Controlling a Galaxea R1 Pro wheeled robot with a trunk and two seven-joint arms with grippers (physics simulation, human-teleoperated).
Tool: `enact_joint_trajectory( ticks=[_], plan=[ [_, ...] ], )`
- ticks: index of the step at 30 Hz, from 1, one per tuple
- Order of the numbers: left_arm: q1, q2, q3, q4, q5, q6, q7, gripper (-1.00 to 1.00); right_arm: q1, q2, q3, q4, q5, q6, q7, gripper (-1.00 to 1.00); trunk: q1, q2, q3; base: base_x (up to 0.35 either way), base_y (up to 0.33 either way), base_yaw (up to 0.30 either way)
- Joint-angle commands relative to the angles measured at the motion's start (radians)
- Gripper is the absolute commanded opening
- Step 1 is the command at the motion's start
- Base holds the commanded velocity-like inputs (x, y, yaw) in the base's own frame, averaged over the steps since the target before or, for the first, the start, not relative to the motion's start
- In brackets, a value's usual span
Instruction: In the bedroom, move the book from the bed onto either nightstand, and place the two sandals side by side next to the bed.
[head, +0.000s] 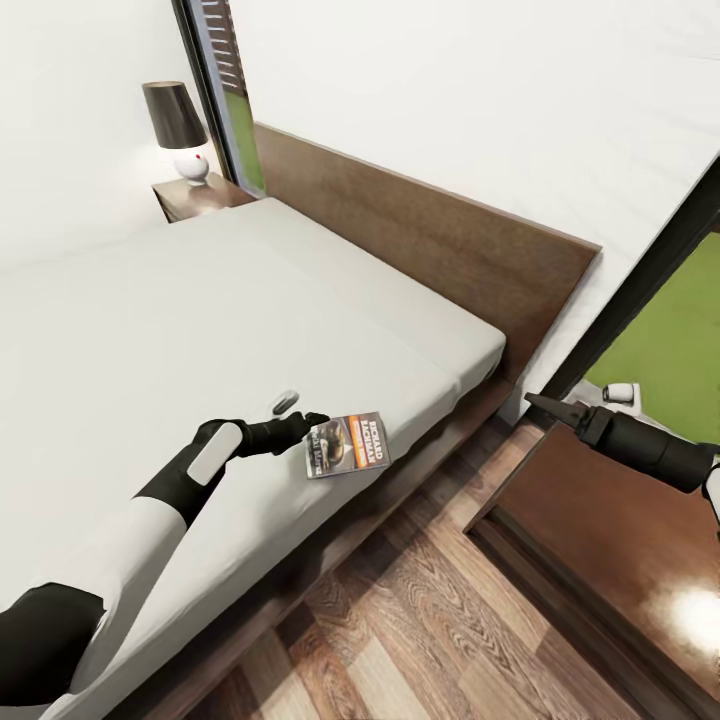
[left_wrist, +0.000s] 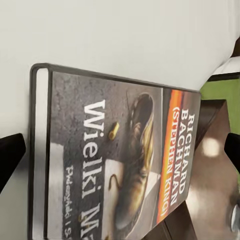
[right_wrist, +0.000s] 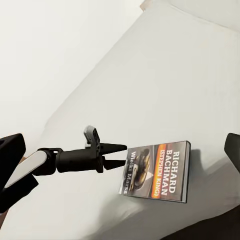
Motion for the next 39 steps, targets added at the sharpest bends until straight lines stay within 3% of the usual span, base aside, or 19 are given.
enact_joint_trajectory(
  ticks=[1,16,17,22,23,27,28,29,30,33,34,38,39],
  plan=[
    [-0.001,0.001,-0.003,0.0,-0.002,0.001,-0.004,1.0,-0.001,0.0,-0.001,0.0,0.001,0.005,0.003,1.0,0.0,0.0,-0.001,0.0,0.0,-0.007],
    [0.005,0.008,0.006,-0.033,-0.001,0.002,-0.015,1.0,-0.001,0.0,-0.001,0.0,0.001,0.005,0.001,1.0,0.0,0.0,-0.001,0.0,0.0,-0.001],
    [0.01,0.012,0.008,-0.048,-0.001,0.002,-0.023,1.0,-0.001,0.0,-0.002,0.0,0.001,0.005,0.0,1.0,0.0,0.0,-0.001,0.0,0.0,0.0],
    [0.083,0.082,0.046,-0.241,0.004,0.011,-0.043,1.0,0.002,0.006,0.006,0.002,-0.001,0.007,-0.002,1.0,0.0,0.0,-0.001,0.0,0.0,0.0],
    [0.116,0.1,0.077,-0.327,0.006,0.019,-0.036,1.0,0.005,0.016,0.019,0.003,-0.001,0.008,-0.003,1.0,0.0,0.0,-0.001,0.0,0.0,0.0],
    [0.192,0.123,0.162,-0.523,0.003,0.066,0.001,1.0,0.008,0.053,0.041,0.008,0.0,0.012,-0.006,1.0,0.0,0.0,-0.001,0.0,0.0,0.0],
    [0.234,0.129,0.206,-0.627,0.001,0.096,0.037,1.0,0.009,0.072,0.047,0.018,0.0,0.014,-0.018,1.0,0.0,0.0,-0.001,0.0,0.0,0.0],
    [0.234,0.129,0.206,-0.627,0.001,0.096,0.037,1.0,0.009,0.072,0.047,0.018,0.0,0.014,-0.018,1.0,0.0,0.0,-0.001,0.0,0.0,0.0],
    [0.274,0.133,0.246,-0.718,0.005,0.124,0.078,1.0,0.009,0.09,0.052,0.038,0.0,0.017,-0.045,1.0,0.0,0.0,0.0,0.0,0.0,-0.024],
    [0.329,0.136,0.297,-0.839,0.011,0.17,0.13,1.0,0.004,0.128,0.072,0.102,-0.003,0.02,-0.107,1.0,0.0,0.0,0.002,0.0,0.0,-0.043],
    [0.348,0.133,0.309,-0.872,0.014,0.183,0.143,1.0,-0.001,0.151,0.092,0.14,-0.004,0.02,-0.125,1.0,0.0,0.0,0.003,0.0,0.0,-0.024],
    [0.374,0.124,0.315,-0.906,0.033,0.203,0.159,1.0,-0.022,0.19,0.13,0.255,-0.004,0.012,-0.144,1.0,0.0,0.0,0.008,0.0,0.0,-0.014],
    [0.388,0.11,0.316,-0.917,0.056,0.212,0.168,1.0,-0.069,0.206,0.145,0.385,-0.003,0.006,-0.148,1.0,0.0,0.0,0.01,0.0,0.0,-0.005]
  ],
)
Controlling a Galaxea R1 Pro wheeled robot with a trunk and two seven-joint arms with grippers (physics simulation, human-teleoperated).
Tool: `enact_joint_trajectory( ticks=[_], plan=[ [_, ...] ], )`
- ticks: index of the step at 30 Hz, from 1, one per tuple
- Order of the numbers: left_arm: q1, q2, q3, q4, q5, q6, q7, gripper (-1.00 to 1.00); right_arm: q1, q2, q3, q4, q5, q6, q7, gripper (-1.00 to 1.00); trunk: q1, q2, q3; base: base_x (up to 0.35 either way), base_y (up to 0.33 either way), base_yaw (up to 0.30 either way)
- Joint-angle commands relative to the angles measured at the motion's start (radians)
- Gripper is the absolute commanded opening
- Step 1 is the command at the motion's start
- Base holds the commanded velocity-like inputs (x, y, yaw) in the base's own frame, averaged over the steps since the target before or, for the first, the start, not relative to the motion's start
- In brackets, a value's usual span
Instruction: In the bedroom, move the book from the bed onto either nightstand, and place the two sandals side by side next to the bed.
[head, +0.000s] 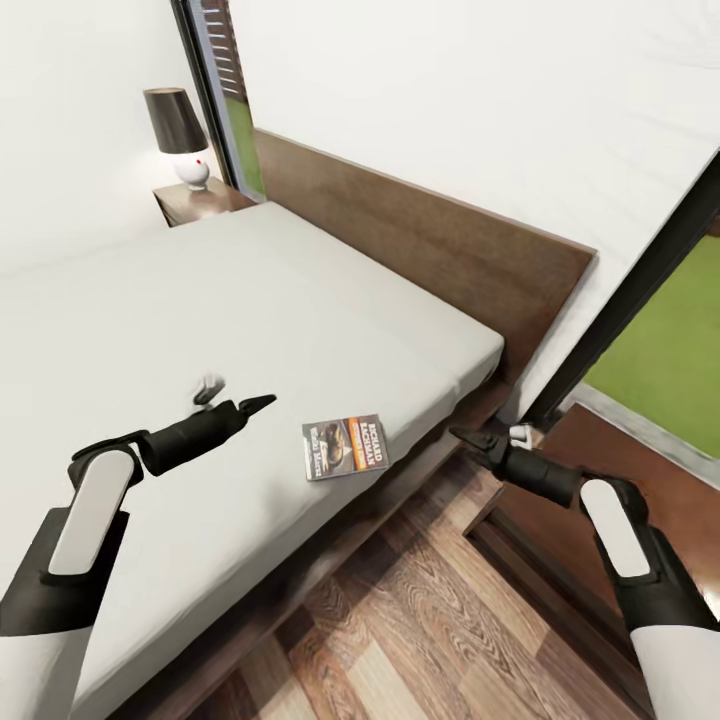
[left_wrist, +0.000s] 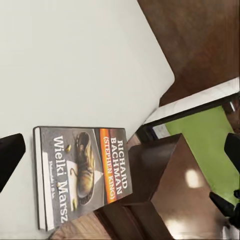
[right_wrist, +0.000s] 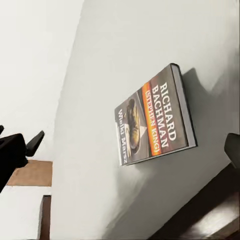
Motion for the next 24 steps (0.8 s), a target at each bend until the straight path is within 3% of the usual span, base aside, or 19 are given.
enact_joint_trajectory(
  ticks=[1,4,8,10,11,18,24],
  plan=[
    [0.007,-0.005,0.001,-0.004,0.015,0.007,0.009,1.0,-0.021,0.004,0.003,0.052,-0.004,0.003,0.004,1.0,0.0,0.0,0.001,0.0,0.0,-0.004],
    [0.031,-0.019,0.002,-0.009,0.03,0.011,0.013,1.0,-0.071,0.012,0.011,0.183,-0.004,-0.034,0.014,1.0,0.0,0.0,0.006,0.0,0.0,-0.002],
    [0.039,-0.037,0.002,-0.012,0.044,0.014,0.013,1.0,-0.107,0.015,0.014,0.271,-0.005,-0.066,0.022,1.0,0.0,0.0,0.012,0.0,0.0,-0.001],
    [0.04,-0.05,0.005,-0.012,0.069,0.029,0.011,1.0,-0.128,0.017,0.015,0.325,-0.005,-0.078,0.025,1.0,0.007,-0.014,0.009,0.0,0.0,0.0],
    [0.04,-0.05,0.005,-0.012,0.069,0.029,0.011,1.0,-0.128,0.017,0.015,0.325,-0.005,-0.078,0.025,1.0,0.011,-0.021,0.008,0.0,0.0,0.0],
    [0.038,-0.051,0.013,-0.013,0.188,0.077,0.015,1.0,-0.149,0.025,0.011,0.384,-0.009,-0.091,0.026,1.0,0.038,-0.07,-0.003,0.0,0.0,0.0],
    [0.038,-0.049,0.018,-0.012,0.206,0.082,0.016,1.0,-0.149,0.028,0.009,0.392,-0.011,-0.108,0.025,1.0,0.061,-0.112,-0.015,0.0,0.0,0.0]
  ],
)
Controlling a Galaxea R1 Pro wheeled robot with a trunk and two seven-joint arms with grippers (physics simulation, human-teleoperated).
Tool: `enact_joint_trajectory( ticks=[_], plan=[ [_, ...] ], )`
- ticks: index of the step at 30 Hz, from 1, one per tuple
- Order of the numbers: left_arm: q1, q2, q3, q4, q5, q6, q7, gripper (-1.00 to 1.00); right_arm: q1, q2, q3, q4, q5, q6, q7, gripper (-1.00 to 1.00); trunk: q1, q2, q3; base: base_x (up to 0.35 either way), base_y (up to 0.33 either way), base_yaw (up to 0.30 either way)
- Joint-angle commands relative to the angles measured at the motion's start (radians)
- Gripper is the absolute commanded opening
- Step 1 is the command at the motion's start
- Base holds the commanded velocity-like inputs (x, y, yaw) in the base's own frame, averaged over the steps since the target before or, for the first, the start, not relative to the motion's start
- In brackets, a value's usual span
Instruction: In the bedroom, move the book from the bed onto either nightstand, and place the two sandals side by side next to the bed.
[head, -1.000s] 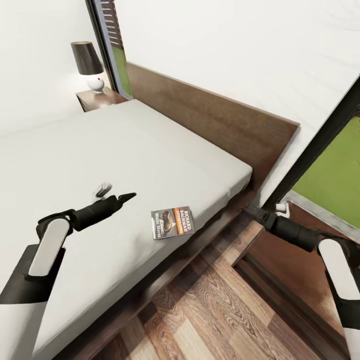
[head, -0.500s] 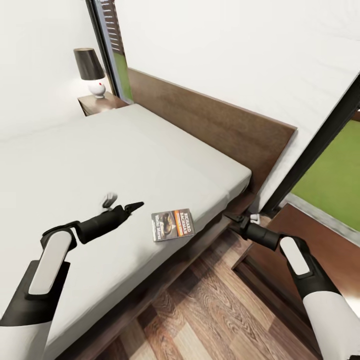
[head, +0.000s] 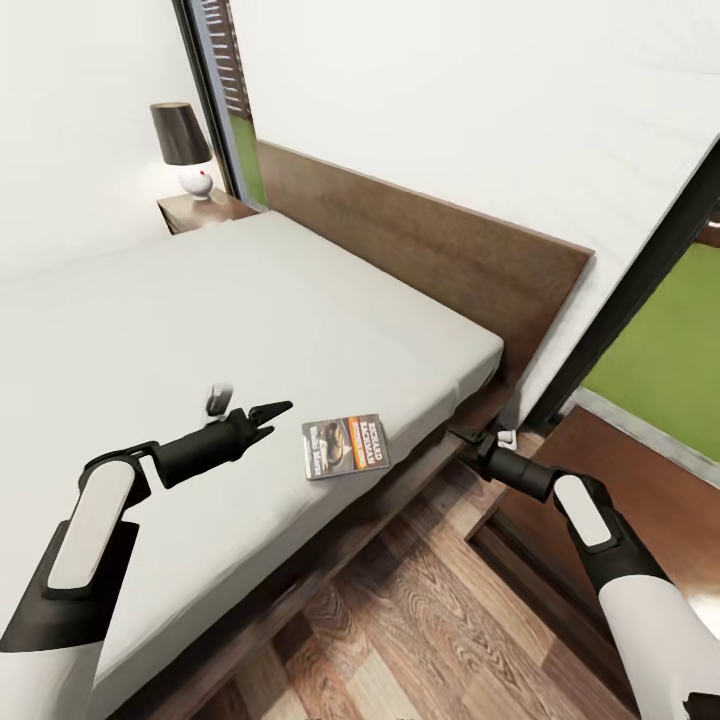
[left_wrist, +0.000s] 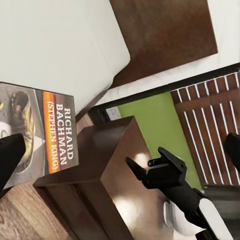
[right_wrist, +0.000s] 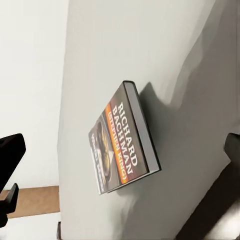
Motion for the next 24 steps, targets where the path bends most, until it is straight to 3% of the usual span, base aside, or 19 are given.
enact_joint_trajectory(
  ticks=[1,4,5,6,16,24],
  plan=[
    [-0.001,0.0,0.004,0.0,0.011,0.005,0.008,1.0,0.0,0.005,-0.002,0.001,0.0,-0.006,0.002,1.0,0.004,-0.008,-0.003,0.0,0.0,0.0],
    [0.001,-0.001,0.022,0.0,0.015,0.014,0.008,1.0,0.005,0.045,-0.001,0.004,0.001,-0.089,0.002,1.0,0.015,-0.029,-0.012,0.0,0.0,0.0],
    [0.001,0.0,0.03,0.0,0.017,0.019,0.008,1.0,0.008,0.073,0.004,0.005,0.001,-0.147,0.001,1.0,0.019,-0.036,-0.015,0.0,0.0,0.0],
    [0.002,0.0,0.033,0.0,0.017,0.02,0.008,1.0,0.008,0.079,0.005,0.005,0.001,-0.159,0.0,1.0,0.023,-0.043,-0.017,0.0,0.0,0.0],
    [0.003,0.001,0.039,0.0,0.017,0.022,0.008,1.0,0.008,0.091,0.008,0.005,0.001,-0.117,-0.003,1.0,0.061,-0.113,-0.037,0.0,0.0,0.0],
    [0.011,0.002,0.074,0.0,0.018,0.024,0.008,1.0,0.008,0.096,0.011,0.005,0.006,-0.098,-0.002,1.0,0.092,-0.169,-0.05,0.0,0.0,0.0]
  ],
)
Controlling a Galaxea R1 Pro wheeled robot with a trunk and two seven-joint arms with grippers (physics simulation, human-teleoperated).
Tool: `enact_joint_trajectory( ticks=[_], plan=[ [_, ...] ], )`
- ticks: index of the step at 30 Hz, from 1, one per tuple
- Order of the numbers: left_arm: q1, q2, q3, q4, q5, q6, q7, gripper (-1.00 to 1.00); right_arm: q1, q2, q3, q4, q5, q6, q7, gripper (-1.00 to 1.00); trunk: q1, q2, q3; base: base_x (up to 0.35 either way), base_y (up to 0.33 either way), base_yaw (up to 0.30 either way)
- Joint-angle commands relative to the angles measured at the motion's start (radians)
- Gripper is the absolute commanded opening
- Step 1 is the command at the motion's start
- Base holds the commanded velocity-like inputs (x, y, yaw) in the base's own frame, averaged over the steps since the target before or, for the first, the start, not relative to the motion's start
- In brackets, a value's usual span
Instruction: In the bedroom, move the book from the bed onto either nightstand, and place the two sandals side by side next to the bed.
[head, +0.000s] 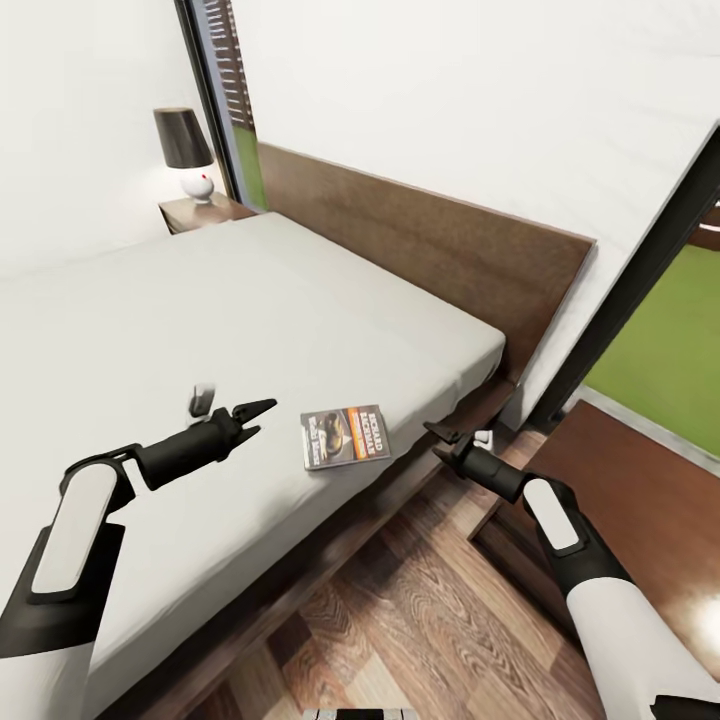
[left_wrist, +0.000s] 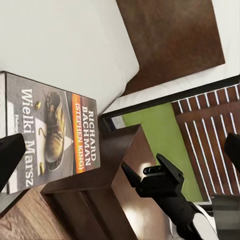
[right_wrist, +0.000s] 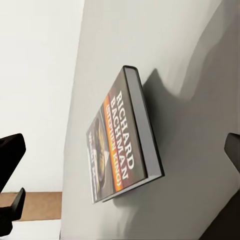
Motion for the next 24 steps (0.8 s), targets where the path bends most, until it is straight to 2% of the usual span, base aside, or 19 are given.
enact_joint_trajectory(
  ticks=[1,3,14,24],
  plan=[
    [0.0,0.0,0.002,-0.001,0.009,0.004,0.008,1.0,-0.001,0.0,-0.002,0.0,-0.003,0.01,0.001,1.0,0.004,-0.008,-0.002,0.0,0.0,0.0],
    [0.0,0.0,0.004,-0.001,0.009,0.005,0.008,1.0,-0.001,0.0,-0.002,0.0,-0.002,0.015,0.001,1.0,0.011,-0.022,-0.005,0.0,0.0,0.0],
    [0.002,-0.001,0.005,-0.002,0.009,0.01,-0.004,1.0,-0.001,0.0,-0.002,-0.002,-0.002,0.021,0.001,1.0,0.011,-0.022,0.012,0.0,0.0,0.0],
    [0.002,-0.001,0.006,-0.002,0.009,0.016,-0.005,1.0,-0.001,0.0,-0.002,-0.004,-0.002,0.021,0.001,1.0,0.05,-0.092,-0.003,0.0,0.0,0.0]
  ],
)
